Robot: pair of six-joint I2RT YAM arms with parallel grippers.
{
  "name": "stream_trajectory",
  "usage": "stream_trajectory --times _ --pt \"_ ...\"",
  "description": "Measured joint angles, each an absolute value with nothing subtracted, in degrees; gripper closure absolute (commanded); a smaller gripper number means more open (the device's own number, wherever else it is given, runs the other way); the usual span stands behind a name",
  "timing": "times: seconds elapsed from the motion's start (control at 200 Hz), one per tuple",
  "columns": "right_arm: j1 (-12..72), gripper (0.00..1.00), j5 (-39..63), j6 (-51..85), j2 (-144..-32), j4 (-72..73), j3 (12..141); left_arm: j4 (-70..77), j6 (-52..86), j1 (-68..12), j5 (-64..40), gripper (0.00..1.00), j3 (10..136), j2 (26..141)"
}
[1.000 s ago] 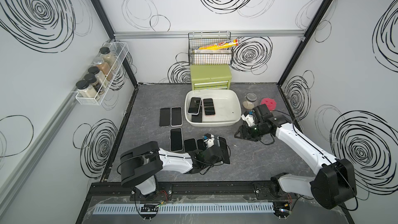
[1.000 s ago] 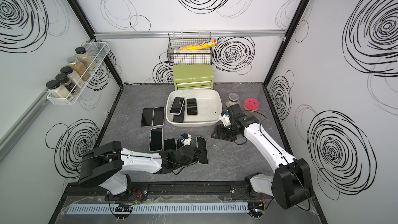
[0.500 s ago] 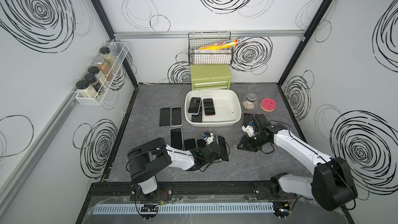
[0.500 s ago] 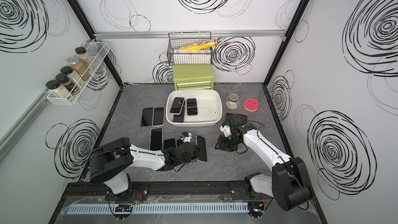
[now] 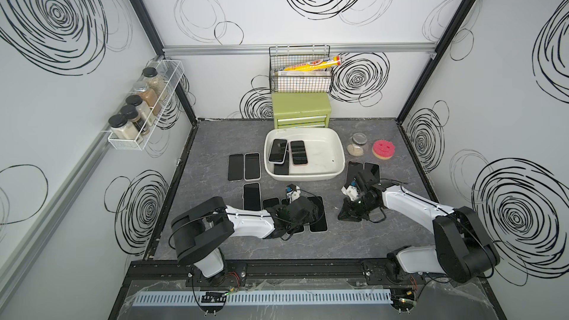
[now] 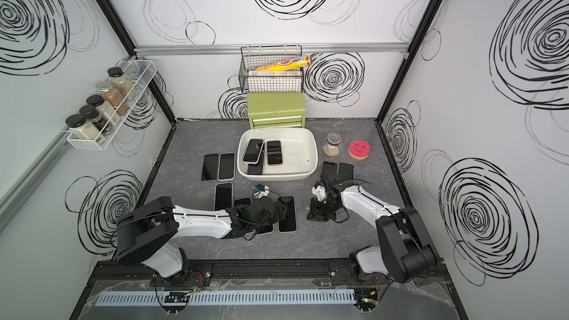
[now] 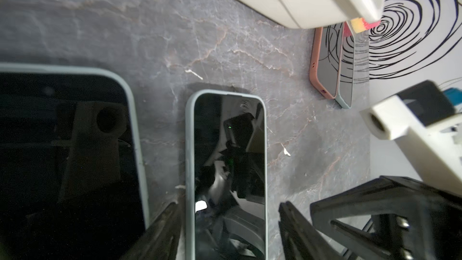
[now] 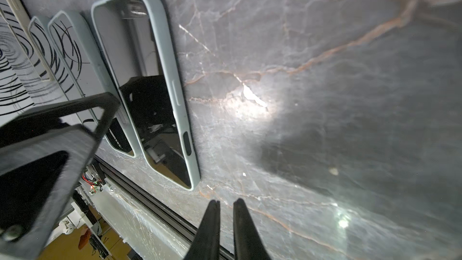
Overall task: Take the phone out of the storage box
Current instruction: Place the phone at the center of the board, then move the phone to the center of the board.
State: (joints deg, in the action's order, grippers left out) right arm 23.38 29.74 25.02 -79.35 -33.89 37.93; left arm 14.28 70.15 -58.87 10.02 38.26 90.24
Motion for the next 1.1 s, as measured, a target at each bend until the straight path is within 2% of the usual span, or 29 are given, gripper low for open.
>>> stream_trajectory --times 0.29,0.601,0.836,1.101 --pt "28.2 0.97 29.5 29.4 -83.3 -28.8 37.8 1.4 68.2 -54.0 11.9 0.32 42.3 75.3" --pt "33.8 0.99 29.8 35.3 -86.8 -23.9 37.9 -7.5 64.2 -44.8 12.9 0.32 44.9 63.8" --pt "36.9 1.00 29.6 38.9 -87.9 -21.4 38.5 -10.4 61.5 -39.5 11.8 0.32 44.7 60.4" --pt "37.6 1.00 28.4 38.7 -90.0 -22.5 41.0 -10.7 59.3 -37.5 9.8 0.32 43.9 60.1"
